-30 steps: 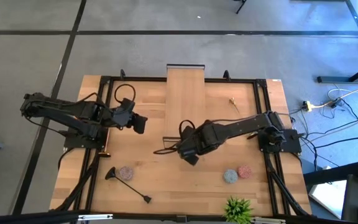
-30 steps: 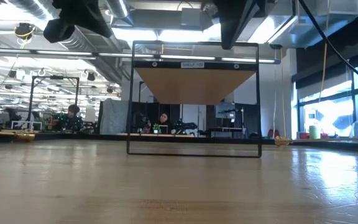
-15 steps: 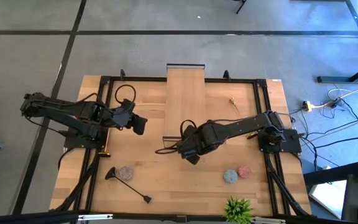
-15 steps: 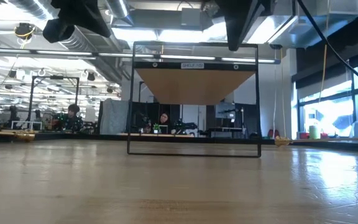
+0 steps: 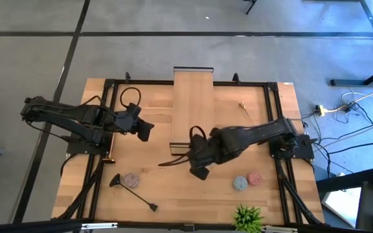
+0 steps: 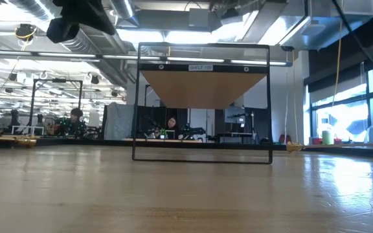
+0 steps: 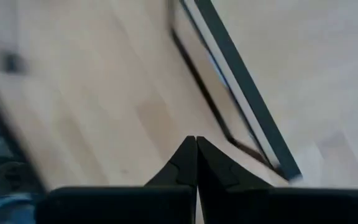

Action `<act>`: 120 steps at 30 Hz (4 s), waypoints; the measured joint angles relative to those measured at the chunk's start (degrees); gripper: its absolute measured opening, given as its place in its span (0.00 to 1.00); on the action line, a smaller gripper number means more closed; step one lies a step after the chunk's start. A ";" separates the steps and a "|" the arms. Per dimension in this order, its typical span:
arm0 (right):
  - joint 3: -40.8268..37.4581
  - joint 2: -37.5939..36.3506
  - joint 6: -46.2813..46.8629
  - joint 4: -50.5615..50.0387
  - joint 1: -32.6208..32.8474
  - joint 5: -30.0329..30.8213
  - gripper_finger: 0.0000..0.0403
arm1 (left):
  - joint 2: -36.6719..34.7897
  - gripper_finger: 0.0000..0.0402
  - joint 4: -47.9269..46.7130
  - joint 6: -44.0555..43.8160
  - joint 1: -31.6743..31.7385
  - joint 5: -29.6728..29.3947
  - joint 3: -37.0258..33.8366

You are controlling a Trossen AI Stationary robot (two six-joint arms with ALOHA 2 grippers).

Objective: Pick & Place candle stick holders
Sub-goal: Put the pink scented candle on the shelf

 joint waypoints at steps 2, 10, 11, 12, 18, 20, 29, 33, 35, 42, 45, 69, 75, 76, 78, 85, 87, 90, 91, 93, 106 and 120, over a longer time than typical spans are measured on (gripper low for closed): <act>4.86 0.00 -2.16 1.20 0.40 0.98 0.00 | -0.85 0.00 1.71 2.06 0.00 1.08 0.00; 2.47 -7.59 -10.69 16.45 1.20 0.98 0.00 | -4.13 0.00 12.63 12.91 -1.19 14.35 0.00; 2.45 -7.81 -10.69 16.31 1.30 0.91 0.00 | -4.39 0.00 13.74 13.39 -1.75 15.58 0.00; 2.45 -7.87 -10.69 16.23 1.34 0.02 0.00 | -4.57 0.00 14.32 13.43 -2.38 16.31 0.00; 2.39 -7.37 -7.73 13.47 1.28 -7.27 0.00 | -4.04 0.00 14.89 12.01 -6.77 17.49 0.00; 2.28 -7.00 -6.59 11.88 0.98 -10.26 0.00 | -3.20 0.00 13.85 10.87 -8.57 17.97 -0.02; 2.32 -7.38 -0.40 -1.93 4.54 -13.22 0.00 | 1.92 0.01 13.94 9.34 -16.10 19.82 -0.02; 0.73 -7.69 2.63 -3.45 7.66 -13.86 0.00 | 4.20 0.01 13.88 8.95 -18.18 18.31 -0.03; 0.66 -7.76 4.47 -3.79 9.41 -14.46 0.00 | 5.13 0.01 13.92 8.71 -18.79 18.16 -0.02; -2.19 -7.81 8.82 -3.75 15.53 -15.89 0.00 | 6.10 0.01 14.05 7.20 -19.91 18.39 -0.02; -5.40 -7.78 11.41 -3.77 18.38 -17.01 0.00 | 6.10 0.01 14.57 7.24 -19.89 17.96 -0.03; -29.14 -7.76 45.97 -3.77 27.30 -25.66 0.17 | 6.07 0.01 20.44 7.47 -19.85 8.41 -0.02; -28.96 -7.78 41.72 -3.79 22.13 -22.54 0.27 | 6.07 0.01 20.80 7.85 -19.86 8.09 -0.03; -28.96 -7.78 41.36 -3.82 21.39 -22.02 0.28 | 6.07 0.01 20.81 7.85 -19.85 7.88 -0.02; -29.01 -7.78 41.17 -3.74 19.91 -20.51 0.29 | 6.07 0.01 20.81 7.85 -19.85 7.78 -0.02; -29.13 -7.78 41.10 -3.80 15.27 -16.30 0.39 | 6.07 0.01 20.81 7.85 -19.91 6.83 -0.02; -29.13 -7.78 40.13 -3.80 14.05 -15.49 0.45 | 6.07 0.01 20.81 7.85 -19.96 6.74 -0.02; -29.13 -7.78 35.89 -3.80 12.25 -15.11 0.54 | 6.07 0.01 20.80 7.85 -19.96 6.74 -0.02; -29.13 -7.78 33.86 -3.80 11.80 -14.48 0.56 | 6.07 0.01 20.80 7.86 -19.96 6.74 -0.02; -29.13 -7.78 29.10 -3.80 11.31 -13.04 0.60 | 6.07 0.01 20.81 8.34 -19.96 6.74 -0.02; -29.51 -7.78 8.25 -3.74 14.75 -12.60 0.60 | 6.07 0.01 20.78 8.49 -19.96 7.06 -0.02; -35.67 -7.78 30.77 -3.69 12.58 -24.89 0.65 | 6.07 0.01 20.76 9.41 -21.05 5.96 -0.02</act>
